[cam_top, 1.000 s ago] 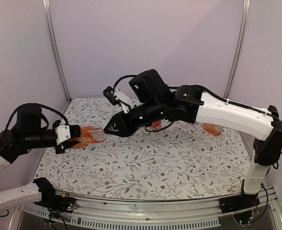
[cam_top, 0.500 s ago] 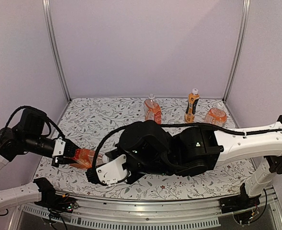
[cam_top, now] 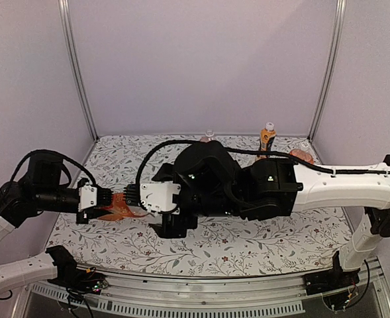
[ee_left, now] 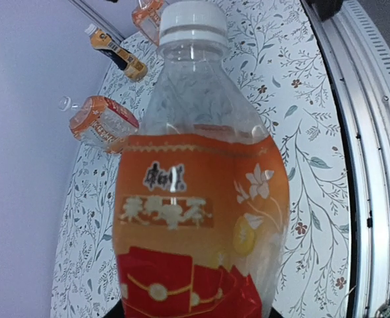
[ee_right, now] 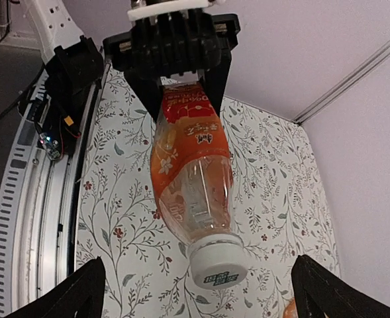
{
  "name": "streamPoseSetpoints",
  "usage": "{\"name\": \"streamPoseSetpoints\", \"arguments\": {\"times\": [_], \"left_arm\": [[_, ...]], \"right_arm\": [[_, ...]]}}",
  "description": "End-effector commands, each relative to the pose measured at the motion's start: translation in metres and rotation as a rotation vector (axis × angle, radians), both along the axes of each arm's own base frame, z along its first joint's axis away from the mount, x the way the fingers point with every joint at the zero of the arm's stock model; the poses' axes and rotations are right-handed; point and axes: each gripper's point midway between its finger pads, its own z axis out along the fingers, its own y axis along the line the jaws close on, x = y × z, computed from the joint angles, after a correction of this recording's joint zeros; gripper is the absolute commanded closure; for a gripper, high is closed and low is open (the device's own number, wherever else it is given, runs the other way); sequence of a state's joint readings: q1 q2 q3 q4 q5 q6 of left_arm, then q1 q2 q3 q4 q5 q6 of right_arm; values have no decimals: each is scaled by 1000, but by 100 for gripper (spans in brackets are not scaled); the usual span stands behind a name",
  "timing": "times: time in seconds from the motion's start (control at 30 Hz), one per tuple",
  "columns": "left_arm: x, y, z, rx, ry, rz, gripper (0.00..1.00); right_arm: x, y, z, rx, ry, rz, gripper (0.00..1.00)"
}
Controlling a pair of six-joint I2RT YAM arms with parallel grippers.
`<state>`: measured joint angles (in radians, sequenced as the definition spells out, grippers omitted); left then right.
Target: Unscrew the bottle caps
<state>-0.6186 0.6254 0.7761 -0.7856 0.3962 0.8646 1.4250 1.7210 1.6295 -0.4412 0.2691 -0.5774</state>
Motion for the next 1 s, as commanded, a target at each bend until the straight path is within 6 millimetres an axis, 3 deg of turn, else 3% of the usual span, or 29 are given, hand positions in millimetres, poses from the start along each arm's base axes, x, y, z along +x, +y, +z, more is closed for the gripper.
{"name": "streamPoseSetpoints", "arguments": {"times": [0.0,0.13,0.23,0.43,0.67,0.83,0.97], "left_arm": [[42,10,15,-27,-137,192,78],[49,12,16,-26,-169,219,78],[47,10,14,-29,-161,210,77],[49,12,17,-27,-172,219,76],[49,11,18,-25,-178,213,76],[48,10,18,-30,-177,203,77],[42,8,18,-32,-155,178,77]], "right_arm": [[-2,0,41,249,547,-22,1],[48,-4,36,384,858,-304,5],[61,3,30,452,1054,-378,13],[58,17,19,442,1205,-412,30],[58,18,7,414,1244,-429,65],[57,19,7,407,1241,-418,100],[51,15,4,343,1166,-390,100]]}}
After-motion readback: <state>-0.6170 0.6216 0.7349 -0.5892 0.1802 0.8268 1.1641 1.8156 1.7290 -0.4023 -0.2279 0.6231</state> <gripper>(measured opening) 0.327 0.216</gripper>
